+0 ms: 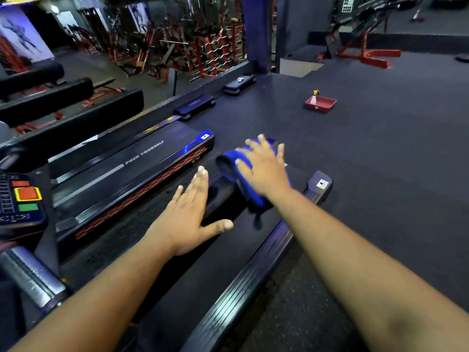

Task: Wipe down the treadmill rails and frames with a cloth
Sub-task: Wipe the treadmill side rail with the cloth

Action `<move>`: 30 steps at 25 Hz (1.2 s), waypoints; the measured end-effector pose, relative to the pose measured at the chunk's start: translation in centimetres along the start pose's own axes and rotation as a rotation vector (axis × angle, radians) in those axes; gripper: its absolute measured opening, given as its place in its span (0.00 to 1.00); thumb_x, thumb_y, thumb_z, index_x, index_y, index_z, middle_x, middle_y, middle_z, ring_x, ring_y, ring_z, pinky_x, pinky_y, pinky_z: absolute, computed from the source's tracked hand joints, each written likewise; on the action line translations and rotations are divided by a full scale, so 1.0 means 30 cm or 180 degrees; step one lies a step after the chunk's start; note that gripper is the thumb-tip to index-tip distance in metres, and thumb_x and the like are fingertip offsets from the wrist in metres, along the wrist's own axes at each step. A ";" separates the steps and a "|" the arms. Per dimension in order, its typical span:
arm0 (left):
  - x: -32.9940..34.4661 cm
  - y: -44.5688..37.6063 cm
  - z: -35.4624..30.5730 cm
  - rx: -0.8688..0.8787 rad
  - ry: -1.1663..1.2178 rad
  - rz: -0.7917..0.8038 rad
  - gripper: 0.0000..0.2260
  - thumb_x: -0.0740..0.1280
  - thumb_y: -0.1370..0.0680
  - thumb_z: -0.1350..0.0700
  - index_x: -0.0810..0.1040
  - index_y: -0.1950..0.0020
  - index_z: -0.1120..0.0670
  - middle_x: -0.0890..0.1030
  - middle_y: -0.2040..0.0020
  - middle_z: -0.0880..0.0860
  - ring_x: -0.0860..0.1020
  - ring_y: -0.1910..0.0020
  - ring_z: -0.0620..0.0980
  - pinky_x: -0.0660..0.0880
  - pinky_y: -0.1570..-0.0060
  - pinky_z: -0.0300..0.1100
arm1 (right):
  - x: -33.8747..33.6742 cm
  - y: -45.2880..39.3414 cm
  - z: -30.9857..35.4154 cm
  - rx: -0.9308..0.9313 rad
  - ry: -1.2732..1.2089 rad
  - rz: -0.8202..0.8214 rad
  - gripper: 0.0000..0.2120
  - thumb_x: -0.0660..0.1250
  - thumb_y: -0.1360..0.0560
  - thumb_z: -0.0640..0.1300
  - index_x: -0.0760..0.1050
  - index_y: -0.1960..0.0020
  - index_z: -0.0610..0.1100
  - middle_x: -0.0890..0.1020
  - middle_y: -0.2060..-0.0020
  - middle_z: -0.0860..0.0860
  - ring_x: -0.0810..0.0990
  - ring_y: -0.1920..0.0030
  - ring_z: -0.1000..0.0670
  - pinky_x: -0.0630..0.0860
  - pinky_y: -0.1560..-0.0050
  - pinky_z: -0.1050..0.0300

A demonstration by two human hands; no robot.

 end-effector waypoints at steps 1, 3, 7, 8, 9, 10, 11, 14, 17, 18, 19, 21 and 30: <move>-0.003 0.010 -0.001 -0.0003 -0.0022 -0.0026 0.53 0.44 0.32 0.19 0.26 0.24 0.52 0.27 0.23 0.46 0.32 0.23 0.40 0.39 0.22 0.48 | -0.016 -0.057 -0.041 0.0349 0.0012 -0.0034 0.21 0.56 0.19 0.57 0.71 0.29 0.55 0.64 0.23 0.53 0.48 0.20 0.47 0.43 0.27 0.27; -0.007 0.039 -0.002 0.0008 -0.0215 -0.0100 0.51 0.42 0.31 0.20 0.28 0.23 0.52 0.28 0.23 0.47 0.31 0.24 0.41 0.39 0.22 0.51 | -0.017 -0.076 -0.026 0.0935 -0.0231 -0.0117 0.20 0.58 0.20 0.57 0.72 0.30 0.55 0.63 0.23 0.54 0.46 0.20 0.48 0.41 0.26 0.28; 0.006 0.199 0.045 -0.0254 -0.0512 -0.0121 0.55 0.39 0.35 0.18 0.31 0.22 0.55 0.28 0.22 0.50 0.30 0.24 0.43 0.39 0.23 0.54 | 0.086 0.296 0.320 0.0250 -0.0845 -0.0196 0.26 0.56 0.22 0.62 0.69 0.28 0.55 0.63 0.23 0.56 0.44 0.20 0.50 0.36 0.26 0.34; 0.007 0.242 0.065 -0.0286 -0.0565 -0.0085 0.56 0.40 0.35 0.17 0.31 0.22 0.56 0.28 0.22 0.51 0.31 0.23 0.44 0.39 0.23 0.55 | 0.101 0.355 0.349 0.0053 -0.0833 -0.0120 0.27 0.53 0.22 0.63 0.68 0.26 0.55 0.62 0.23 0.57 0.43 0.20 0.50 0.36 0.26 0.34; 0.004 0.278 0.084 -0.0274 -0.0597 -0.0027 0.56 0.42 0.34 0.17 0.31 0.22 0.56 0.28 0.22 0.51 0.31 0.23 0.44 0.40 0.22 0.55 | 0.099 0.350 0.337 -0.0101 -0.0716 -0.0128 0.27 0.52 0.22 0.63 0.67 0.26 0.56 0.61 0.23 0.56 0.43 0.20 0.50 0.37 0.25 0.32; 0.001 0.302 0.100 -0.0265 -0.0585 0.0027 0.56 0.42 0.34 0.17 0.30 0.22 0.56 0.28 0.23 0.51 0.31 0.23 0.44 0.40 0.22 0.54 | 0.089 0.296 0.298 -0.0119 -0.0555 -0.0183 0.26 0.52 0.21 0.62 0.67 0.26 0.56 0.61 0.22 0.55 0.44 0.20 0.49 0.41 0.26 0.28; -0.005 0.316 0.114 -0.0245 -0.0543 0.0059 0.56 0.43 0.34 0.18 0.28 0.23 0.56 0.27 0.23 0.50 0.30 0.24 0.43 0.38 0.23 0.53 | 0.070 0.221 0.260 0.0057 -0.0405 -0.0212 0.24 0.53 0.20 0.61 0.68 0.27 0.57 0.60 0.22 0.54 0.45 0.20 0.48 0.44 0.27 0.25; -0.012 0.324 0.112 -0.0033 -0.0129 0.0061 0.55 0.41 0.35 0.17 0.25 0.25 0.52 0.26 0.24 0.47 0.28 0.25 0.39 0.36 0.23 0.49 | 0.050 0.126 0.232 0.1254 -0.0702 -0.0407 0.23 0.57 0.20 0.60 0.68 0.26 0.57 0.53 0.20 0.53 0.42 0.20 0.47 0.46 0.29 0.24; -0.022 0.318 0.136 0.0191 0.0748 -0.0095 0.52 0.41 0.35 0.17 0.27 0.25 0.50 0.29 0.23 0.45 0.33 0.24 0.37 0.39 0.22 0.49 | 0.157 0.390 0.497 0.1054 -0.1763 -0.0963 0.29 0.59 0.23 0.62 0.64 0.24 0.57 0.48 0.19 0.55 0.37 0.20 0.49 0.44 0.27 0.30; -0.025 0.314 0.145 0.0237 0.0987 -0.0143 0.52 0.41 0.35 0.17 0.29 0.25 0.49 0.31 0.23 0.45 0.34 0.24 0.36 0.40 0.22 0.49 | 0.207 0.498 0.571 0.0863 -0.1968 -0.0937 0.30 0.58 0.23 0.62 0.61 0.23 0.57 0.45 0.20 0.57 0.35 0.21 0.51 0.42 0.27 0.33; -0.027 0.311 0.149 0.0264 0.1115 -0.0163 0.52 0.41 0.35 0.17 0.29 0.25 0.49 0.32 0.22 0.44 0.34 0.24 0.35 0.40 0.22 0.48 | 0.240 0.566 0.606 0.0768 -0.2013 -0.0888 0.31 0.58 0.23 0.62 0.58 0.22 0.56 0.43 0.20 0.59 0.34 0.21 0.52 0.41 0.27 0.35; -0.031 0.308 0.145 0.0255 0.0975 -0.0072 0.51 0.41 0.35 0.17 0.28 0.25 0.48 0.32 0.22 0.44 0.34 0.24 0.35 0.40 0.22 0.48 | 0.245 0.519 0.557 0.0933 -0.2042 -0.1002 0.31 0.55 0.23 0.62 0.57 0.21 0.57 0.41 0.21 0.60 0.34 0.21 0.52 0.42 0.26 0.33; -0.015 0.306 0.132 0.0221 0.0143 0.0045 0.50 0.38 0.35 0.18 0.29 0.24 0.48 0.31 0.23 0.45 0.34 0.23 0.40 0.41 0.22 0.51 | 0.238 0.518 0.621 0.1389 -0.2414 -0.1240 0.34 0.54 0.24 0.64 0.46 0.21 0.61 0.37 0.23 0.65 0.33 0.23 0.58 0.38 0.25 0.43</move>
Point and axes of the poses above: each hand's wrist, its own y-axis away from the middle knuckle, its own x-axis out of the palm, z = x × y, the point moved 2 cm from there along -y, towards the middle knuckle
